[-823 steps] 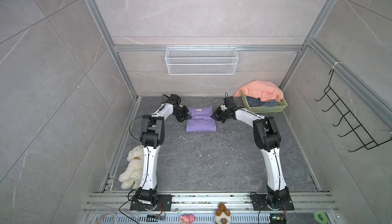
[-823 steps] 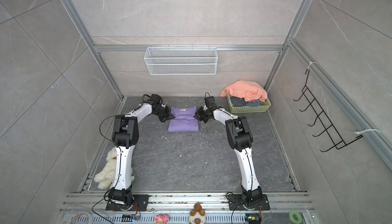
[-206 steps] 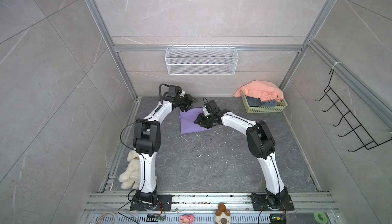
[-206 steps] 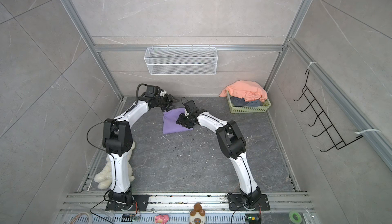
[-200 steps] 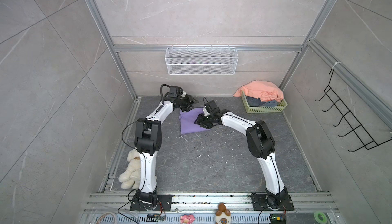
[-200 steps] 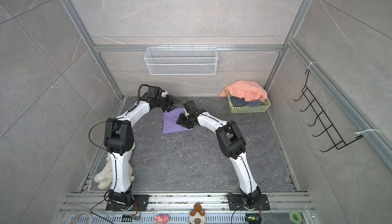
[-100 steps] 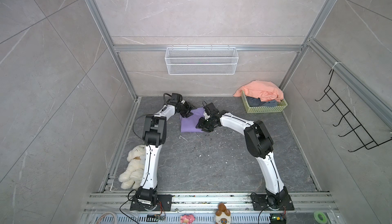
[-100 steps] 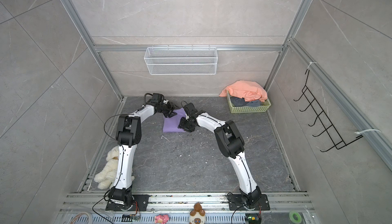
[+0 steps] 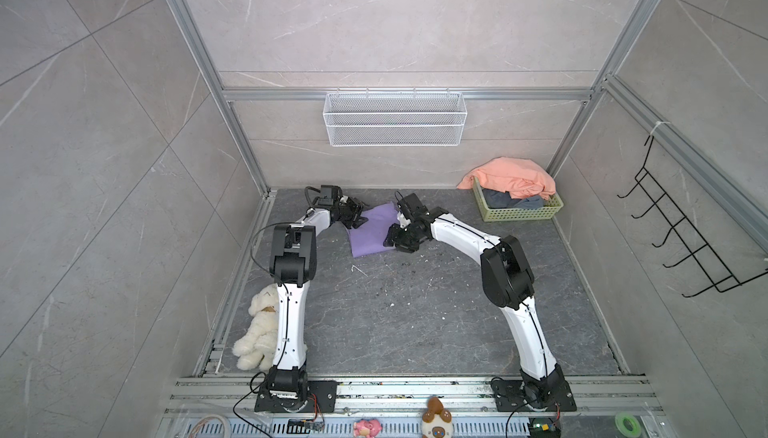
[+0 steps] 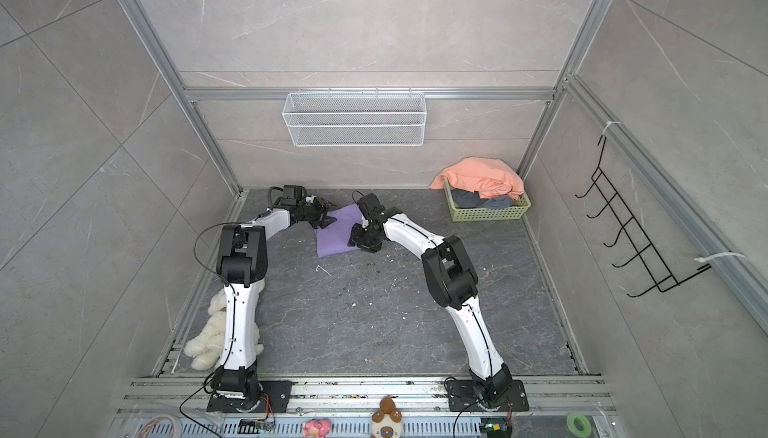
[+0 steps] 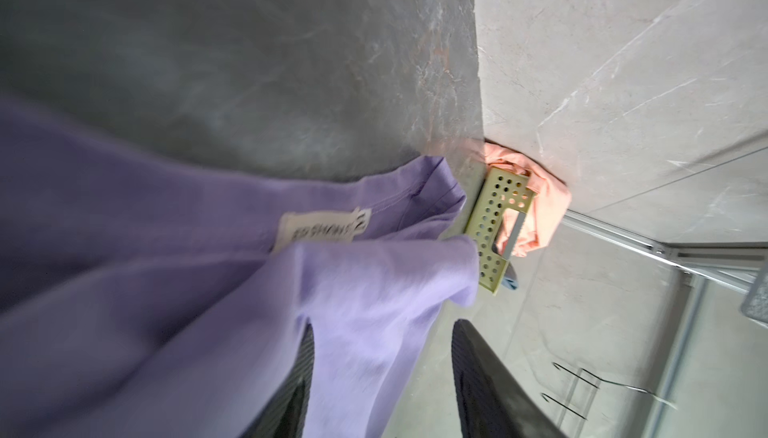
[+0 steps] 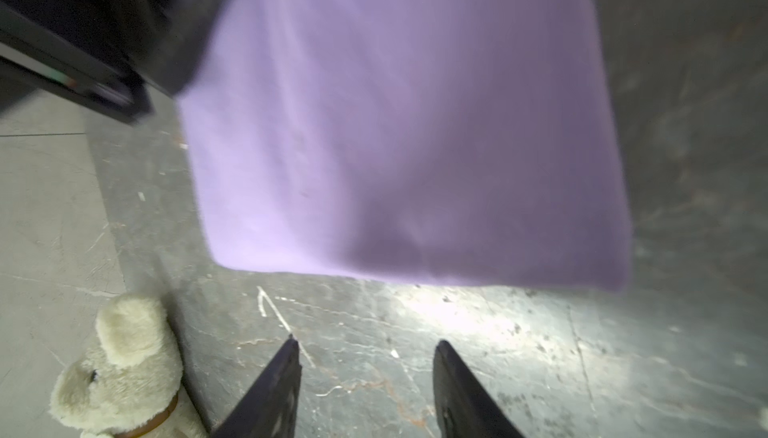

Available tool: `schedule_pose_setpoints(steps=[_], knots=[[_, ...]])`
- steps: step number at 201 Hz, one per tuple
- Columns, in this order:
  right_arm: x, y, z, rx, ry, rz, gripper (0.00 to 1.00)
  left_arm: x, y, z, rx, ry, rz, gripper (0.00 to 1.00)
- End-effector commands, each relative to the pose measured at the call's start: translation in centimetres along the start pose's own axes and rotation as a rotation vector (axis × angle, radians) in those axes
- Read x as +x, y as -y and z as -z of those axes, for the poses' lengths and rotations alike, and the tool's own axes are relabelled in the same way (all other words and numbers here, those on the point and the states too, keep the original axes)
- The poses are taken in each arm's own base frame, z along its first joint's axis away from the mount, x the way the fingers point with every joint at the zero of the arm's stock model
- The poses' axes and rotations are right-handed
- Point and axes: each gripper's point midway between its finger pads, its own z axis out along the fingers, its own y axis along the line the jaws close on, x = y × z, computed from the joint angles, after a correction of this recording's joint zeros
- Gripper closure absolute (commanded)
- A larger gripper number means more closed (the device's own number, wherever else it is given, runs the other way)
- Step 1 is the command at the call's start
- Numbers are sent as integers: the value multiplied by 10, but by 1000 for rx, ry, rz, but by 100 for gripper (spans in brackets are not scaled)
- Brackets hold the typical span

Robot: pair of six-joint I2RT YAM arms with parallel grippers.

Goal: Fold and stack the t-shirts

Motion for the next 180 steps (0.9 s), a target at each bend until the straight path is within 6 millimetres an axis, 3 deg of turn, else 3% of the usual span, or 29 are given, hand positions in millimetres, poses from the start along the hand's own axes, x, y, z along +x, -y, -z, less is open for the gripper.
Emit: schedule_pose_setpoints(steps=[1,21,43,75,102,131,180], knots=[[-20,-7,52,49,88,63,46,4,68,61,-9,116,-215,44],[-32,12,79,90,146,15,44,15,75,84,-91,146,-316,44],[-36,41,102,123,196,-67,43,38,72,87,-172,87,-403,43],[-31,83,132,176,269,-153,39,73,49,70,-393,10,-603,43],[-19,106,146,218,284,-194,38,97,41,38,-516,-50,-743,43],[-3,119,151,239,284,-228,38,91,23,18,-697,-9,-812,44],[17,135,166,292,308,-251,37,75,-6,30,-934,58,-883,44]])
